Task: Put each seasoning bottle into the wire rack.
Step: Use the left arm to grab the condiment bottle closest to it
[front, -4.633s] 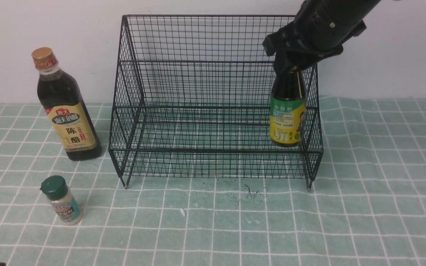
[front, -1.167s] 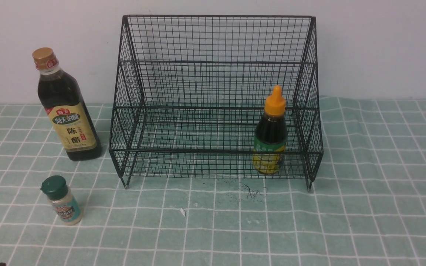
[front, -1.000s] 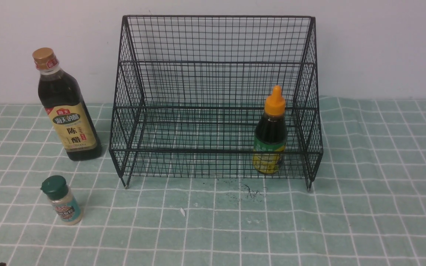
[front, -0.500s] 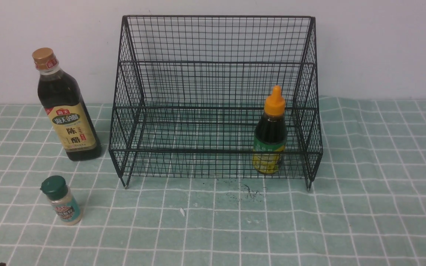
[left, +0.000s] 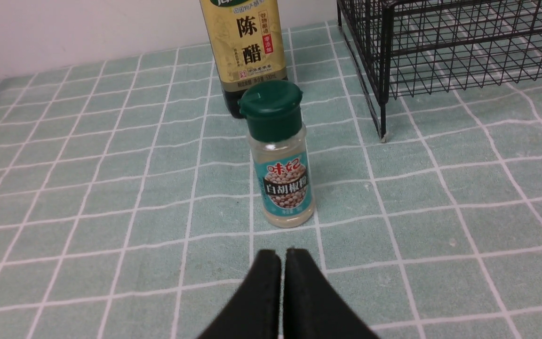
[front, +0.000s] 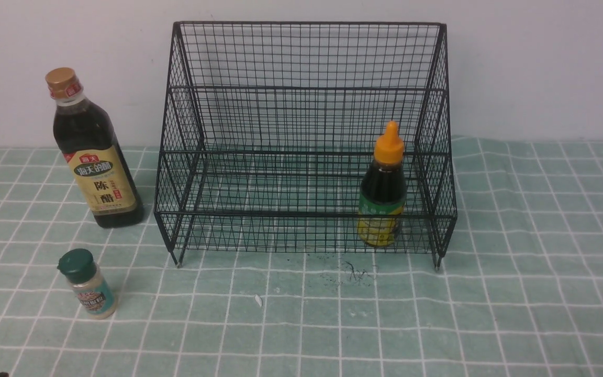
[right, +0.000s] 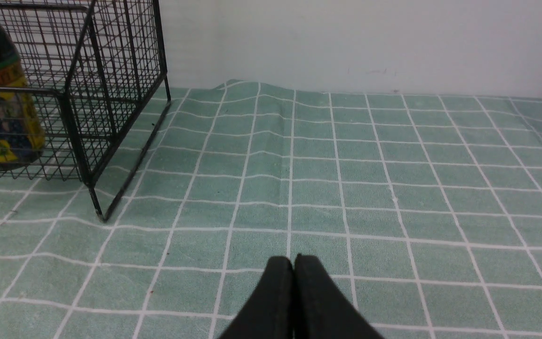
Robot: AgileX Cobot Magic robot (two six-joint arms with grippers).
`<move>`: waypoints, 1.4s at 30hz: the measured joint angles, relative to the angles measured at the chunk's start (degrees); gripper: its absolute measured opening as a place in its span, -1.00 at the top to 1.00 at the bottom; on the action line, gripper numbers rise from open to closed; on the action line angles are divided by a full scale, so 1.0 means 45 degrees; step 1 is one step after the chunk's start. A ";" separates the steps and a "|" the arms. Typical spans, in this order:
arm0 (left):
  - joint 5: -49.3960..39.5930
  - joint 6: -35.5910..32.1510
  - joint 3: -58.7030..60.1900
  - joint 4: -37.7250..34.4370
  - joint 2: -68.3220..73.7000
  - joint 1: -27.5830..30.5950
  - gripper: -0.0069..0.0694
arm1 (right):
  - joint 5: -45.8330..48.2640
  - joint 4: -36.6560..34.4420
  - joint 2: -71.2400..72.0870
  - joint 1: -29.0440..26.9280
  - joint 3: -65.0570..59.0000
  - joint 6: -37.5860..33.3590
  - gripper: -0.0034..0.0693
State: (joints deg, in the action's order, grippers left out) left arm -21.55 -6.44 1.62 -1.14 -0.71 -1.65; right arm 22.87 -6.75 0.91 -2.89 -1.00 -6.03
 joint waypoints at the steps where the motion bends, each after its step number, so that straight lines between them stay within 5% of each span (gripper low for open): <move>1: 0.0000 0.0000 0.0000 0.0000 0.0000 0.0000 0.83 | 0.0000 0.0000 0.0000 0.0000 0.0000 0.0000 0.94; 29: 0.0156 0.0048 0.0000 0.0154 0.0000 0.0000 0.83 | -0.0080 -0.0015 0.0000 -0.0011 -0.0013 -0.0014 0.93; 42: 0.4789 0.2402 0.0011 -0.5211 0.0000 0.0000 0.83 | -0.0080 -0.0028 0.0000 -0.0011 -0.0013 -0.0014 0.93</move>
State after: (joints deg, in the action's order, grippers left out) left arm 0.00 4.37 1.67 -24.59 -0.71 -1.65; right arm 22.51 -6.87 0.91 -2.93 -1.06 -6.10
